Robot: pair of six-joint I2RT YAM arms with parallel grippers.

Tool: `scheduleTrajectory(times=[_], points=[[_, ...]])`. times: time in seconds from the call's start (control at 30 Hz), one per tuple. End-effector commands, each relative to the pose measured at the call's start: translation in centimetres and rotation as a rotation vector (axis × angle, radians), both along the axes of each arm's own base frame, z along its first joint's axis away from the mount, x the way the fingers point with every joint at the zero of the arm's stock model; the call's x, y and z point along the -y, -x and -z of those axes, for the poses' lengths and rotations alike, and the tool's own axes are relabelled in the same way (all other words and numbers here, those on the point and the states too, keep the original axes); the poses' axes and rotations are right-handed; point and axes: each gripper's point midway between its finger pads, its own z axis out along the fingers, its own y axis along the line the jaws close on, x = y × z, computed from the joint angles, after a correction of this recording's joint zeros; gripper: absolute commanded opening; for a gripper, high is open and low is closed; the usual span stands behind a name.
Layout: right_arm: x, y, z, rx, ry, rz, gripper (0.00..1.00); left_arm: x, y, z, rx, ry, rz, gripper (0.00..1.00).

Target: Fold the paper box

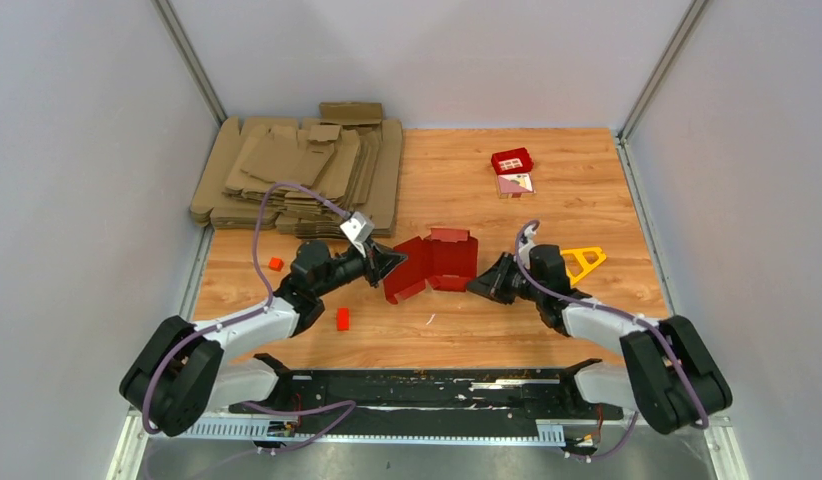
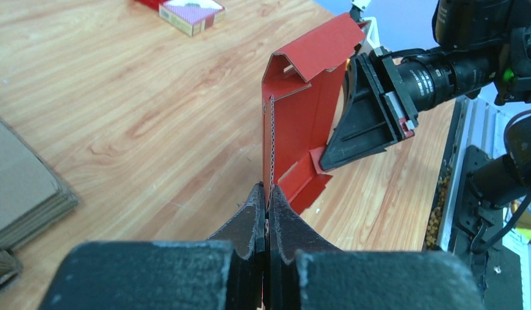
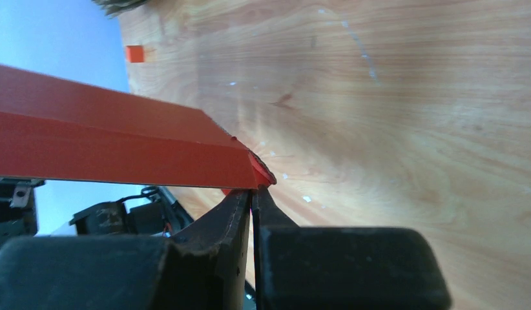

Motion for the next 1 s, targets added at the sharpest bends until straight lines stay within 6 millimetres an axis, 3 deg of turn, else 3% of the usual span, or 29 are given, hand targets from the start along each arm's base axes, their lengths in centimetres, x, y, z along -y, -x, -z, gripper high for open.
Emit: scheduleTrajectory(times=[0.0, 0.3, 0.5, 0.63, 0.8, 0.97], points=[[-0.7, -2.5, -0.5, 0.110, -0.032, 0.038, 0.07, 0.4, 0.4, 2.1, -0.014, -0.069, 0.024, 0.00], [-1.3, -2.6, 3.4, 0.049, -0.026, 0.019, 0.15, 0.9, -0.1, 4.3, -0.035, -0.186, 0.010, 0.00], [-0.2, -2.2, 4.1, 0.072, 0.059, 0.025, 0.34, 0.8, -0.6, 4.9, -0.048, -0.239, -0.006, 0.00], [1.3, -2.3, 3.5, 0.122, 0.197, 0.014, 0.43, 0.7, -0.7, 4.8, -0.044, -0.247, -0.007, 0.00], [3.6, -2.8, 0.8, 0.250, 0.339, 0.040, 0.70, 0.9, -0.9, 4.9, -0.051, -0.261, 0.004, 0.00], [2.9, -3.1, -1.3, 0.348, 0.332, -0.023, 0.72, 1.1, -0.7, 4.7, -0.051, -0.258, 0.015, 0.00]])
